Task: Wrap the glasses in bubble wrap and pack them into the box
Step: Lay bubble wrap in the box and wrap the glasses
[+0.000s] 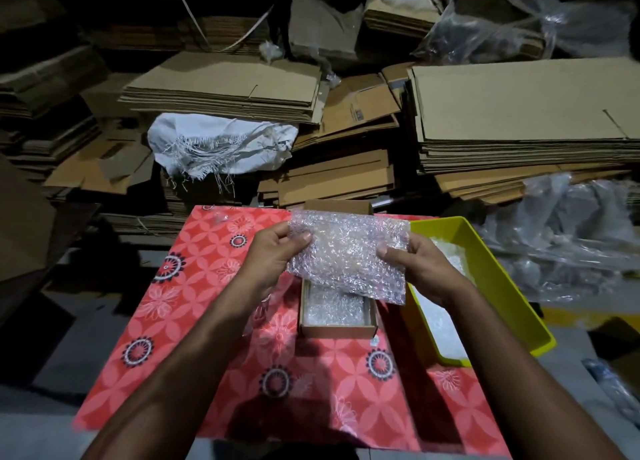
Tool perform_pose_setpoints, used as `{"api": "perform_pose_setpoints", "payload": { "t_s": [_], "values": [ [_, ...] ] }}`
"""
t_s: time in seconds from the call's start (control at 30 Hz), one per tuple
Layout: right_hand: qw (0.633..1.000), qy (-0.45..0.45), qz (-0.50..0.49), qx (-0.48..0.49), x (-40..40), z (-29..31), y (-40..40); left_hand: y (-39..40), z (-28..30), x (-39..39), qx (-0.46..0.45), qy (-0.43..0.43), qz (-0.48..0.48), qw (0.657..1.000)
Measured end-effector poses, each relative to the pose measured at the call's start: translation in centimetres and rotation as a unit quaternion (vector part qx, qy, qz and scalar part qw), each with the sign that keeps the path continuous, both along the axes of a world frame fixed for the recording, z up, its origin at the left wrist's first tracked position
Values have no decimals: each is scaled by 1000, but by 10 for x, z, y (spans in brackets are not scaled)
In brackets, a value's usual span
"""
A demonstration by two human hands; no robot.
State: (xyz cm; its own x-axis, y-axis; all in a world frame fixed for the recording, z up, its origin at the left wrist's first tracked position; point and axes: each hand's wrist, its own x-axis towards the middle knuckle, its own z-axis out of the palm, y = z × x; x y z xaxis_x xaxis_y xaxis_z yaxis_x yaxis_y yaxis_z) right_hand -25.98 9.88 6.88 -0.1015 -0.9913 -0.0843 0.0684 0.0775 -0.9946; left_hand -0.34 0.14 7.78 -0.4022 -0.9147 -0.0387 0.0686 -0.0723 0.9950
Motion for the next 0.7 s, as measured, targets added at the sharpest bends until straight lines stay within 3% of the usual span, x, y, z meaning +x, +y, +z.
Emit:
{"api": "perform_pose_setpoints", "payload": {
  "t_s": [0.1, 0.3, 0.7],
  "values": [
    [998, 51, 34, -8, -1, 5, 2, 1, 3, 1, -29, -10, 10, 999],
    [998, -28, -7, -60, -1, 9, 3, 1, 10, 7, -56, -6, 37, 998],
    [995, -1, -26, -91, -1, 13, -1, -1, 11, 19, -77, 37, -3, 996]
  ]
}}
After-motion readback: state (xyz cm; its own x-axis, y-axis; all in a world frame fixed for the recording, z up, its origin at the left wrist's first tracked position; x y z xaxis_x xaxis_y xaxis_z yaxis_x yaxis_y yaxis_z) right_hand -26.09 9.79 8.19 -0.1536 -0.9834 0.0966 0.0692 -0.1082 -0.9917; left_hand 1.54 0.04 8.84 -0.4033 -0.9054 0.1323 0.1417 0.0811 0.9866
